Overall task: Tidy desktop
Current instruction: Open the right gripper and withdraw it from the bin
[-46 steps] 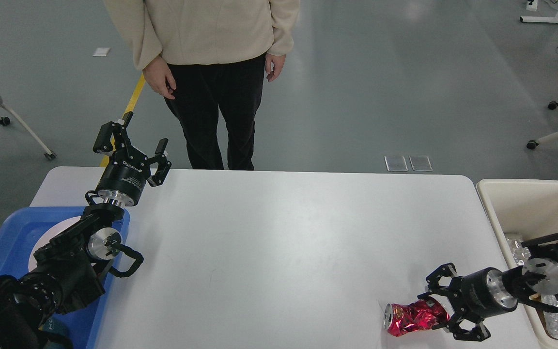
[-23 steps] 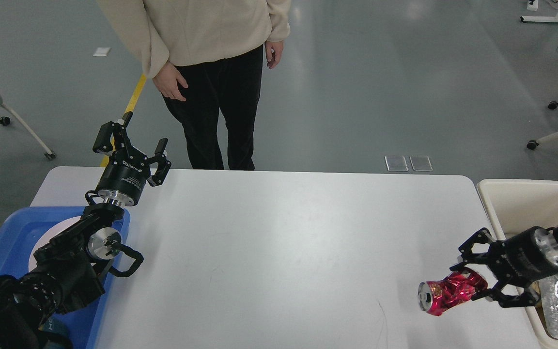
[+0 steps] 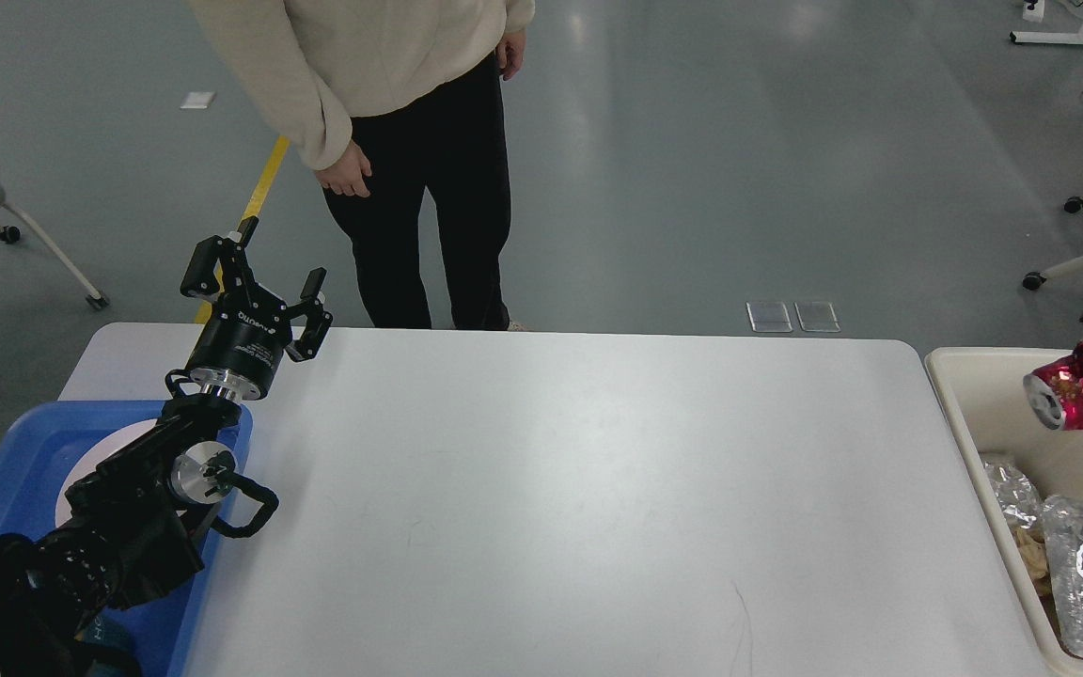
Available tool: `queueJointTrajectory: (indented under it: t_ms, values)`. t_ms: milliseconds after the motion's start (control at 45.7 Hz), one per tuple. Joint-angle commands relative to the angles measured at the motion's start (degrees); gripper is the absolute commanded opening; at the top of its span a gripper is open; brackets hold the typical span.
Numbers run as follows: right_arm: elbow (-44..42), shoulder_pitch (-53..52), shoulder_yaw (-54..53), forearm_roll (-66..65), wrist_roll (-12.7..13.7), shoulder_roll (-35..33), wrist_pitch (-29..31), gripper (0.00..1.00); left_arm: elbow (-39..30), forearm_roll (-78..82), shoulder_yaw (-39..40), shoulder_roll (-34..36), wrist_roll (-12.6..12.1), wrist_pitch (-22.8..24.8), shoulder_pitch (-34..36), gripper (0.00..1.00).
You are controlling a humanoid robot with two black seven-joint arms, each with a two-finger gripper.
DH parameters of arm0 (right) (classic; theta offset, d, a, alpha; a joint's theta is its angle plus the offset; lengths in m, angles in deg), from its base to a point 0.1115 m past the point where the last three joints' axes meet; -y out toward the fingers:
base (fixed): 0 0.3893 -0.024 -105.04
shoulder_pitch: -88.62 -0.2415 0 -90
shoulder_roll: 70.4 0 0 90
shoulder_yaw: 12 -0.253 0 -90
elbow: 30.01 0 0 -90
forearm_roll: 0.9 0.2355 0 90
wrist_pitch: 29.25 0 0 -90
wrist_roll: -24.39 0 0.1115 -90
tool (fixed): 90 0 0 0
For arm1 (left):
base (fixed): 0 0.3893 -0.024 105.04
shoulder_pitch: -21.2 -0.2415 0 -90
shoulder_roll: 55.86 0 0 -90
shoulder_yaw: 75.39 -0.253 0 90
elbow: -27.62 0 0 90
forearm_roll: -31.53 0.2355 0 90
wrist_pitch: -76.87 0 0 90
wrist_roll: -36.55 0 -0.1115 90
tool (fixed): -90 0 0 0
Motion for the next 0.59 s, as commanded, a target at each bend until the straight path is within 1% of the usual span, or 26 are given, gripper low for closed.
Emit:
queueJointTrajectory:
  t_ms: [0,88,197,263,350,459,503,569]
  values:
    - [-5.5,0.0,-0.7,-3.5,-0.1,0.4,-1.3,0.0,0.0,0.0,0.0,0.0,0.0,0.1,0.0,0.97]
    - [-10.2,1.2,-2.0,-3.6,-0.2,0.6,-3.3,0.0,0.0,0.0,0.0,0.0,0.0,0.0,0.0,0.96]
    - [-12.7,5.3,-2.5,-3.6,-0.3,0.7,-8.6,0.0,0.0,0.0,0.0,0.0,0.0,0.0,0.0,0.97]
    - [-12.8,7.7,-3.0,-3.6,-0.4,0.7,-13.6,0.0,0.0,0.0,0.0,0.0,0.0,0.1,0.0,0.97]
    - [-13.0,11.4,-3.4,-3.7,-0.6,0.7,-21.7,0.0,0.0,0.1,0.0,0.0,0.0,0.0,0.0,0.97]
    - [-15.6,19.3,-4.5,-3.6,-1.0,1.7,-32.3,0.0,0.0,0.0,0.0,0.0,0.0,0.0,0.0,0.97]
    - [-17.3,22.9,-5.5,-3.6,-1.0,2.8,-35.4,0.0,0.0,0.0,0.0,0.0,0.0,0.0,0.0,0.97]
    - [-20.6,29.0,-7.9,-3.6,-1.1,4.7,-38.5,0.0,0.0,0.0,0.0,0.0,0.0,0.1,0.0,0.96]
